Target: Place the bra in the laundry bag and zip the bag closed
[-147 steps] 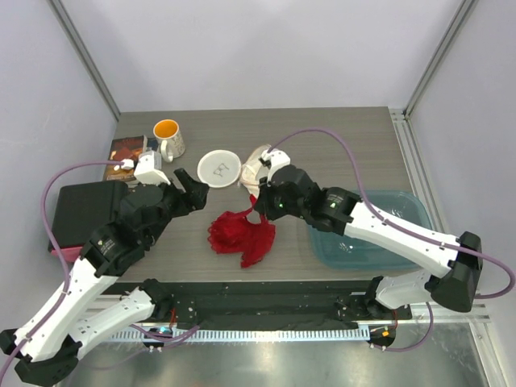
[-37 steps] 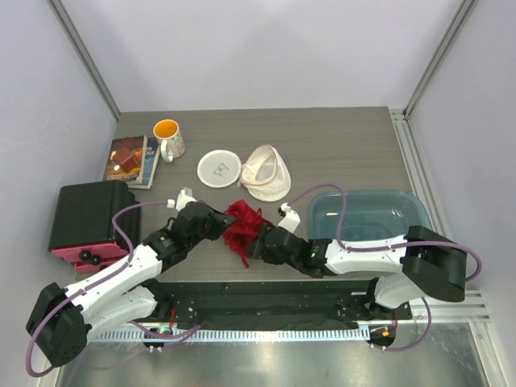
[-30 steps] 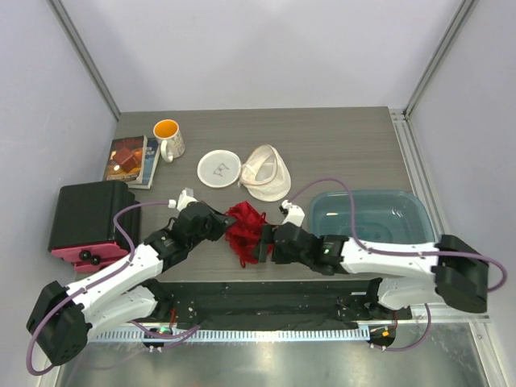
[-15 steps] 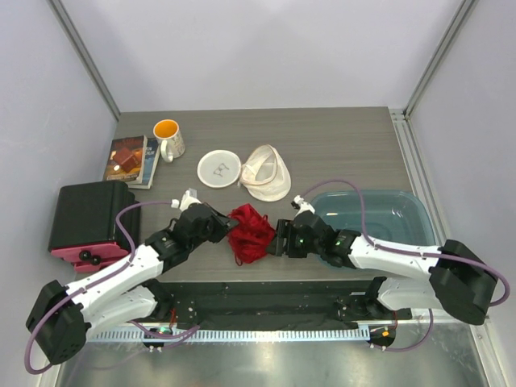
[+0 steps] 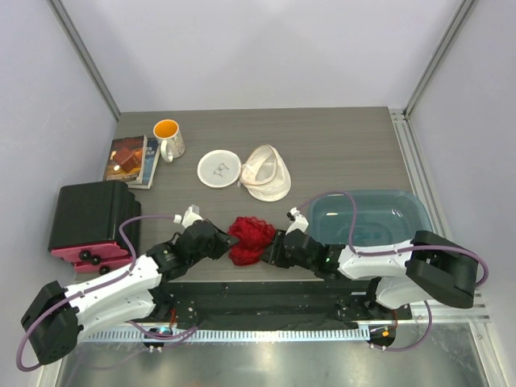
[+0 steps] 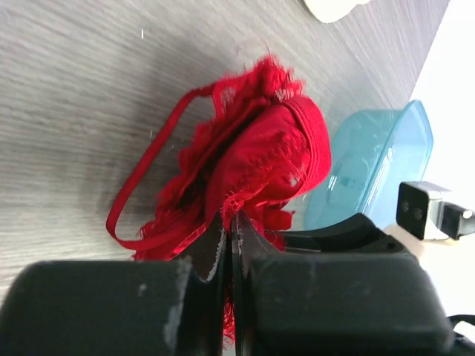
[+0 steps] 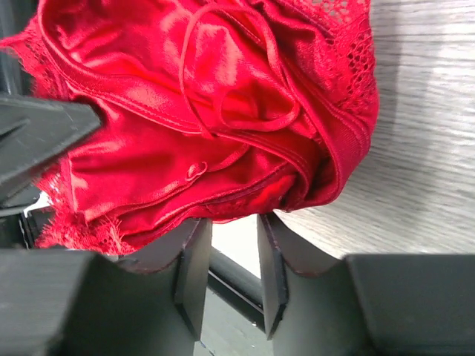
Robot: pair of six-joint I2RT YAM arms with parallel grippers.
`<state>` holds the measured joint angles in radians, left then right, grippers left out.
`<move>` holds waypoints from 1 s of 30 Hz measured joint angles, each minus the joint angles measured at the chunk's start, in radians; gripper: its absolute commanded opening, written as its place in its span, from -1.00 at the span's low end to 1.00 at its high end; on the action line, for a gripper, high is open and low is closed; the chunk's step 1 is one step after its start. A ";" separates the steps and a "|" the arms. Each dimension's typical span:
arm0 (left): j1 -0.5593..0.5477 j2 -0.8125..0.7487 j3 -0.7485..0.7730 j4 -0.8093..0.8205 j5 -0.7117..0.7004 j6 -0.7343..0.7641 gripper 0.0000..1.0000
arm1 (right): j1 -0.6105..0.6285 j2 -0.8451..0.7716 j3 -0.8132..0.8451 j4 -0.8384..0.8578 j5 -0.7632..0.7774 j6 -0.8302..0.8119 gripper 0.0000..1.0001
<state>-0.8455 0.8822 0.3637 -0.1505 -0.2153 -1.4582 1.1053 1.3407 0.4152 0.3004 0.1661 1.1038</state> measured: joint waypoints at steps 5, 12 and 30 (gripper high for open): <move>-0.033 -0.019 -0.033 0.005 -0.009 0.000 -0.64 | 0.012 -0.014 0.026 -0.066 0.046 0.008 -0.02; -0.043 0.018 -0.101 0.105 -0.003 0.027 -0.08 | 0.012 -0.159 0.035 -0.232 0.051 -0.026 0.25; -0.045 -0.330 -0.006 -0.182 -0.035 0.234 0.96 | -0.265 -0.181 0.166 -0.442 -0.150 -0.351 0.79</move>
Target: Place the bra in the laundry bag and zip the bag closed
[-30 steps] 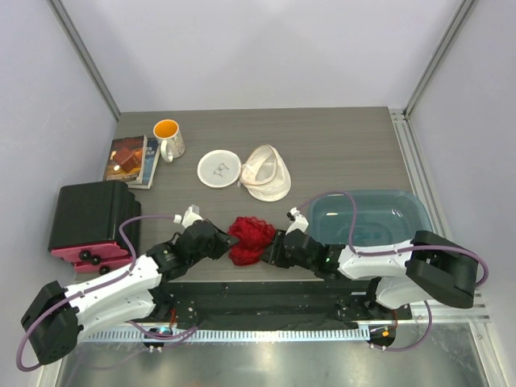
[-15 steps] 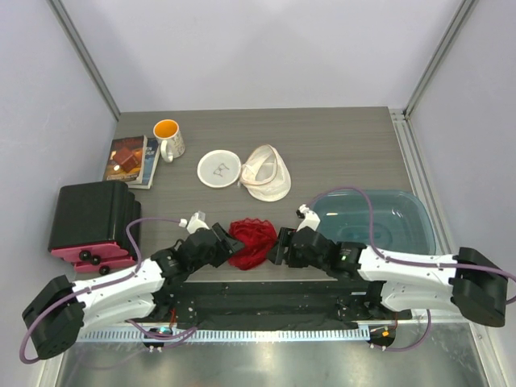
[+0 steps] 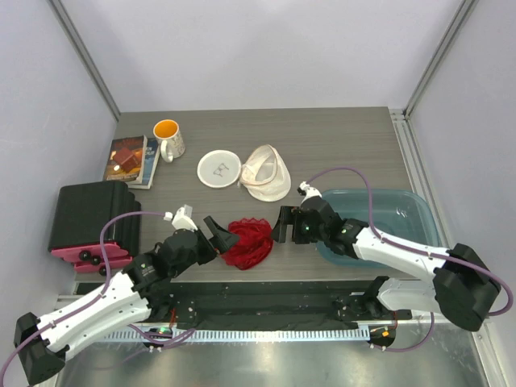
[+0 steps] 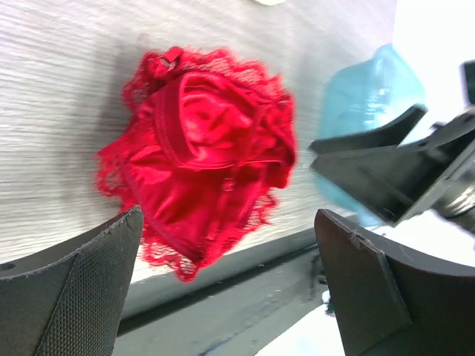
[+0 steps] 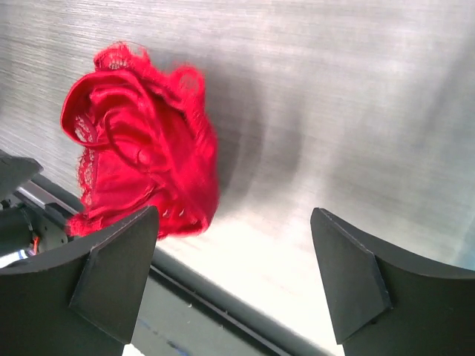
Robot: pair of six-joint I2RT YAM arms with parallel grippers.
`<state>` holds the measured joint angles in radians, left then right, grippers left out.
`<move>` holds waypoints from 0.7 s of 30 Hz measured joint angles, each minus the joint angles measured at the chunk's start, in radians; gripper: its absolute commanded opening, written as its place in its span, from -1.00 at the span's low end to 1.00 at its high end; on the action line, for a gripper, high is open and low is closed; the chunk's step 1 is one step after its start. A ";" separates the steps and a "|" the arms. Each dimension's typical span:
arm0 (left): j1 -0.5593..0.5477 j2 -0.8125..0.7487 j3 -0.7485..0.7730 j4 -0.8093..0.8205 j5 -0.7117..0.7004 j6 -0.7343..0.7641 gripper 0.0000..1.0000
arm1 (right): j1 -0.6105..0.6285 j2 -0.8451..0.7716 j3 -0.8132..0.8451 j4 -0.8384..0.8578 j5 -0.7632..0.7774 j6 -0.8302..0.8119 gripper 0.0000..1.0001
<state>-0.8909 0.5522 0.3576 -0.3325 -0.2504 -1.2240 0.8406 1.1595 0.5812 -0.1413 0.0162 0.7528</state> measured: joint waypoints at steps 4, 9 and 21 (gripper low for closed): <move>0.037 0.062 0.000 -0.015 0.013 0.040 0.99 | -0.048 0.076 0.031 0.040 -0.116 -0.079 0.79; 0.219 0.170 0.000 0.008 0.139 0.134 0.92 | -0.046 0.159 0.057 0.101 -0.232 -0.116 0.78; 0.397 0.450 -0.039 0.322 0.475 0.235 -0.14 | -0.029 0.272 0.052 0.267 -0.305 -0.064 0.57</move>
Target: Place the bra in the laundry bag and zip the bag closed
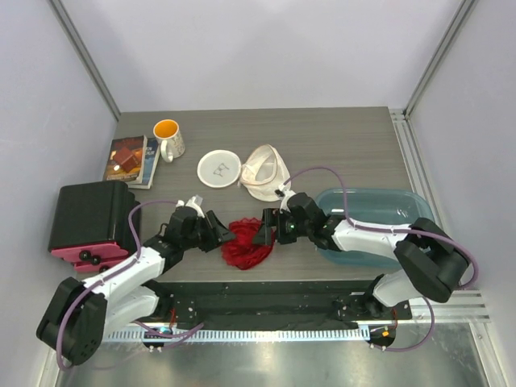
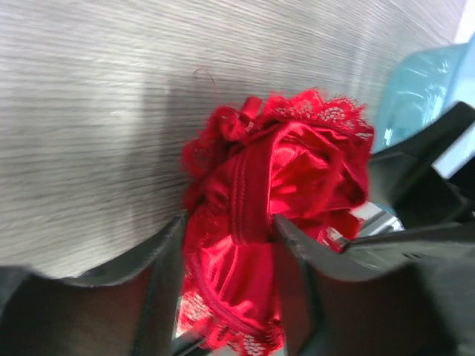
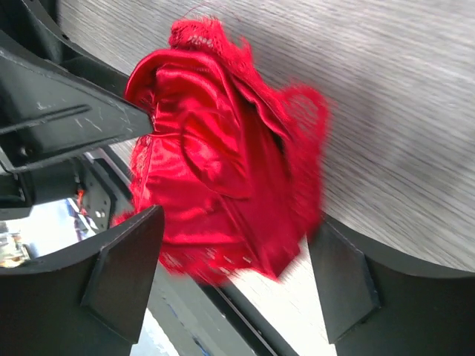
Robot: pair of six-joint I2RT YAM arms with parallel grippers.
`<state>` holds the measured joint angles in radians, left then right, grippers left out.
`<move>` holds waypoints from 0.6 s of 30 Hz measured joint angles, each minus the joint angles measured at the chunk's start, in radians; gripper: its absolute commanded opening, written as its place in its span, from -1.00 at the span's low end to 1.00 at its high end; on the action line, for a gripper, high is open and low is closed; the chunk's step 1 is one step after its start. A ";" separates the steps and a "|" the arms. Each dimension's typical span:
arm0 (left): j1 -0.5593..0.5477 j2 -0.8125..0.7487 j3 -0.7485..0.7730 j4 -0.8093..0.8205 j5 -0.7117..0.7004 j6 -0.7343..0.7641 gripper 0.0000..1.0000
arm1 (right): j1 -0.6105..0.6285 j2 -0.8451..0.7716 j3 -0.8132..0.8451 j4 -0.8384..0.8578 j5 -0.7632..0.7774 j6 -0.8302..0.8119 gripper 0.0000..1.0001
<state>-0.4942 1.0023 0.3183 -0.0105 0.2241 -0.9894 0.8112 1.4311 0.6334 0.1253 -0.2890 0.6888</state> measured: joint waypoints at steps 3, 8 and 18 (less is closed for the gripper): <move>0.000 0.019 -0.013 0.064 0.031 -0.003 -0.52 | 0.007 0.031 -0.015 0.061 -0.010 0.031 0.51; 0.000 0.108 -0.021 0.175 0.066 -0.011 -0.89 | 0.011 0.089 -0.026 0.102 -0.010 0.072 0.45; -0.069 0.242 -0.026 0.320 0.068 -0.043 -0.89 | 0.011 0.092 -0.046 0.128 0.004 0.107 0.34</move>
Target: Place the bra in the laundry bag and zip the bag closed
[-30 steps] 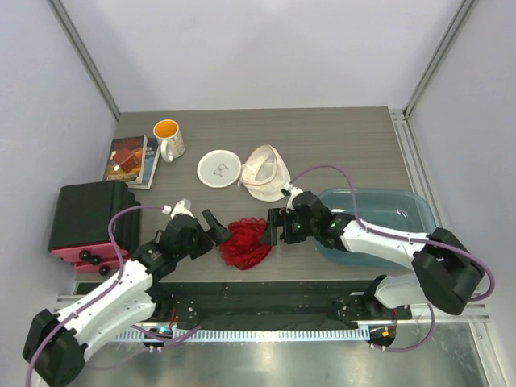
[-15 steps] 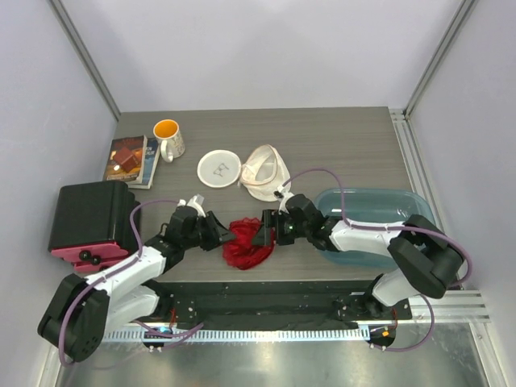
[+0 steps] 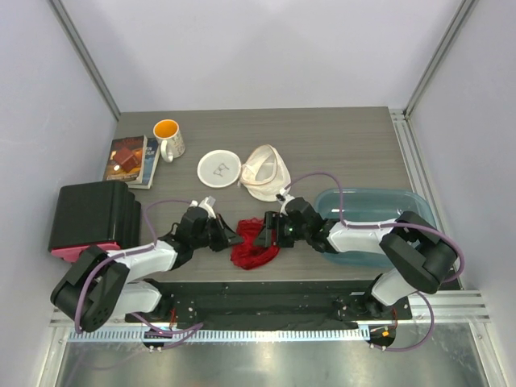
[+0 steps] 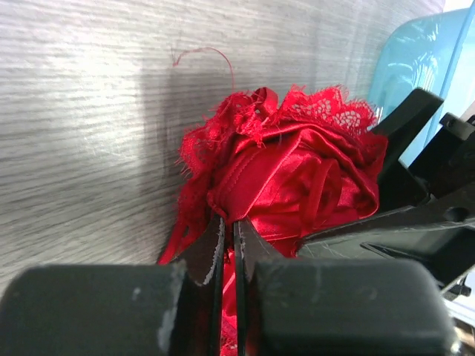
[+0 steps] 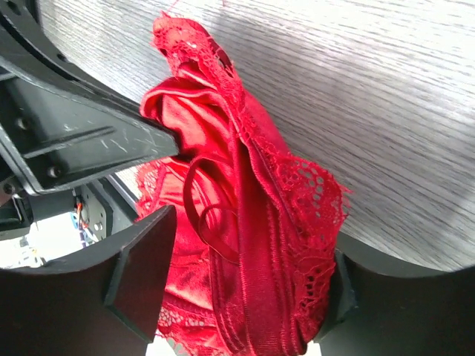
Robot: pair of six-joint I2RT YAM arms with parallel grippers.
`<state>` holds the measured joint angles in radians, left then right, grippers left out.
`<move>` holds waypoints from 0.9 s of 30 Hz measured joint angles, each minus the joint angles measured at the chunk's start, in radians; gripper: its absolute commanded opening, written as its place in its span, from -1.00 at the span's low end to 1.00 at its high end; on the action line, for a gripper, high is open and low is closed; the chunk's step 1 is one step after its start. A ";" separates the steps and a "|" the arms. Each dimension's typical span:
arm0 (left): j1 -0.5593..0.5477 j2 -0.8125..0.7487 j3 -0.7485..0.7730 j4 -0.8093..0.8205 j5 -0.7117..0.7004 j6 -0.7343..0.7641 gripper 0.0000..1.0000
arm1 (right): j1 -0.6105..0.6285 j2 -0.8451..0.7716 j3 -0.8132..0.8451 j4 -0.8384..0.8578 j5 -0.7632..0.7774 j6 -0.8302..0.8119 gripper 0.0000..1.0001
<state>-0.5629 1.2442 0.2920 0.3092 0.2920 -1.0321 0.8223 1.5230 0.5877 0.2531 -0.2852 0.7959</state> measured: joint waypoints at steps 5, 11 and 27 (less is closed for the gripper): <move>-0.001 -0.027 0.010 -0.023 -0.023 0.012 -0.17 | 0.000 0.002 -0.016 0.021 0.006 0.009 0.16; -0.001 -0.179 0.029 -0.162 -0.090 0.045 0.55 | 0.000 0.030 -0.018 0.049 0.031 0.009 -0.23; 0.117 -0.307 0.236 -0.448 -0.195 0.060 0.48 | -0.003 -0.165 0.018 -0.121 0.167 -0.128 -0.97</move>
<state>-0.4454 0.9375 0.5282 -0.1387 0.0971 -0.9718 0.8192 1.3579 0.6056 0.1318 -0.1184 0.6682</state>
